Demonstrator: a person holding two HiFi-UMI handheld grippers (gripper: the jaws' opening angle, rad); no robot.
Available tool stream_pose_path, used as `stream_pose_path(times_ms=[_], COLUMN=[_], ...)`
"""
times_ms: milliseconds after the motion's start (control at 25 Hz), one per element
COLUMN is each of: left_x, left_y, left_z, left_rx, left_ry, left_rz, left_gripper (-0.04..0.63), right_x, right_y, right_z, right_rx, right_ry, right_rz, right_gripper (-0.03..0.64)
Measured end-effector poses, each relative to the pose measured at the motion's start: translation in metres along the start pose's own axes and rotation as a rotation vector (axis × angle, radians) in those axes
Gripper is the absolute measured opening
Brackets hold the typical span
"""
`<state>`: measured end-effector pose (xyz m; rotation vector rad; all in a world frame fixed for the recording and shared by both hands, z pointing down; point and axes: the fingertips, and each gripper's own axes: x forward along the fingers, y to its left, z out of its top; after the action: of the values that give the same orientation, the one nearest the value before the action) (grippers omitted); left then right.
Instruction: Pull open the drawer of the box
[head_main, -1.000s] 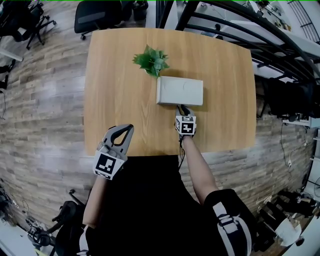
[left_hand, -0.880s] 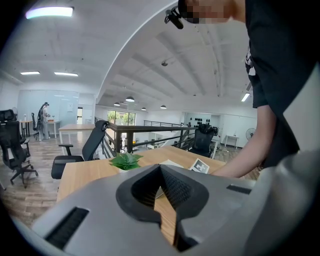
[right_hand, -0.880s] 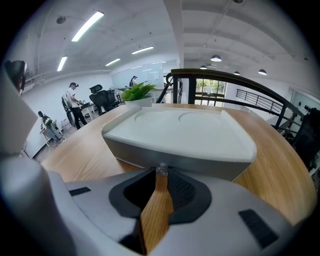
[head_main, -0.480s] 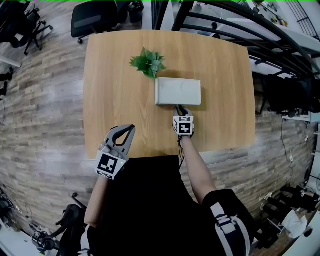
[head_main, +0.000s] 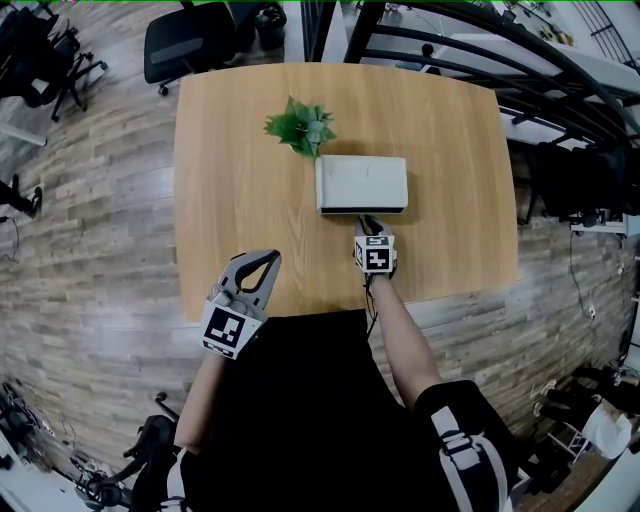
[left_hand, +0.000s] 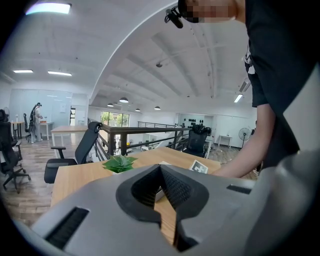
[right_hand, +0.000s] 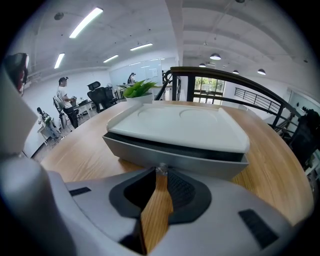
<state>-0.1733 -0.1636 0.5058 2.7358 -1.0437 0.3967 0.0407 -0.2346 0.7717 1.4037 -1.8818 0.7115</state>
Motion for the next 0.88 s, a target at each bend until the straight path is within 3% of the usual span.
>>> stream_pose_path(times_ms=[440, 880], left_x=[0.009, 0.016], left_y=[-0.02, -0.038], left_z=[-0.001, 0.005], left_rx=[0.005, 0.013], left_ry=[0.003, 0.025], left_rz=[-0.062, -0.066], left_gripper=[0.023, 0.023], right_x=[-0.017, -0.033], right_y=[0.007, 0.015], right_z=[-0.023, -0.046], right_rx=[-0.045, -0.069], right_ry=[0.03, 0.055], right_rz=[0.023, 0.069], right_gripper=[0.083, 0.081])
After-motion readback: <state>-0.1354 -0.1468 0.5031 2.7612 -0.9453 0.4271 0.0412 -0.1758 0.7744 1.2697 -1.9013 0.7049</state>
